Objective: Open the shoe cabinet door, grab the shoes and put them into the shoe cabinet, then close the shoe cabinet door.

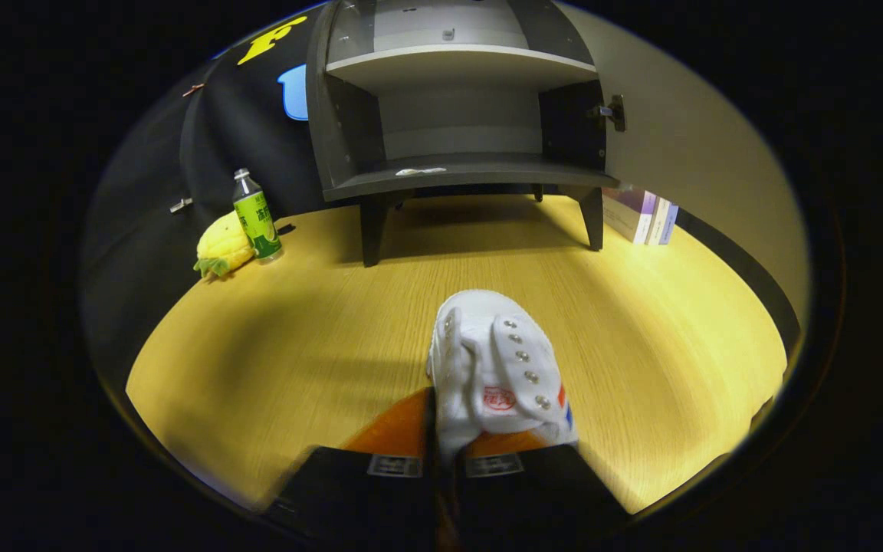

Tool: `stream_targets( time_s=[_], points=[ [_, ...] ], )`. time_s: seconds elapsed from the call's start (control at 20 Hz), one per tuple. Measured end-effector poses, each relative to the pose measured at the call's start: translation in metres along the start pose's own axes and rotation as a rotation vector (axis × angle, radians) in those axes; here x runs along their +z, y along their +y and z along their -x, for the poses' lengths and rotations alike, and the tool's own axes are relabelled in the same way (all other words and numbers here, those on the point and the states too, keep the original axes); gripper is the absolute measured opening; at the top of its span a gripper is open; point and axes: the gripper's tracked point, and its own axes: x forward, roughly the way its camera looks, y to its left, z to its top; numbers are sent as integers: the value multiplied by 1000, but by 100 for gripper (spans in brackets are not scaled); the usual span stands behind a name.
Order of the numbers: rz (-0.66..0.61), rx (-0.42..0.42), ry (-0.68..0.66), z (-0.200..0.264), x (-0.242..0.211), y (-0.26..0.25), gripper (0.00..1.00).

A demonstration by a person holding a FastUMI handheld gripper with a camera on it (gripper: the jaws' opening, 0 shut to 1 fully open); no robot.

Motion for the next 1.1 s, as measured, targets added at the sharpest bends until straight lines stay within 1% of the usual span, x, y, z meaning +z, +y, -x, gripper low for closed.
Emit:
stream_targets(
  time_s=[0.05, 0.25, 0.4, 0.5, 0.65, 0.7, 0.9, 1.1],
  points=[
    [1, 5, 11, -5, 1, 0, 5],
    [10, 12, 16, -4, 1, 0, 5],
    [20, 13, 48, 0, 3, 0, 5],
    [17, 15, 54, 6, 16, -1, 5],
    [31, -11, 39, 23, 40, -12, 5],
    [27, -6, 19, 32, 55, -11, 5],
    [53, -13, -96, 74, 138, -6, 5],
    [79, -57, -227, 117, 225, -4, 5]
  ],
)
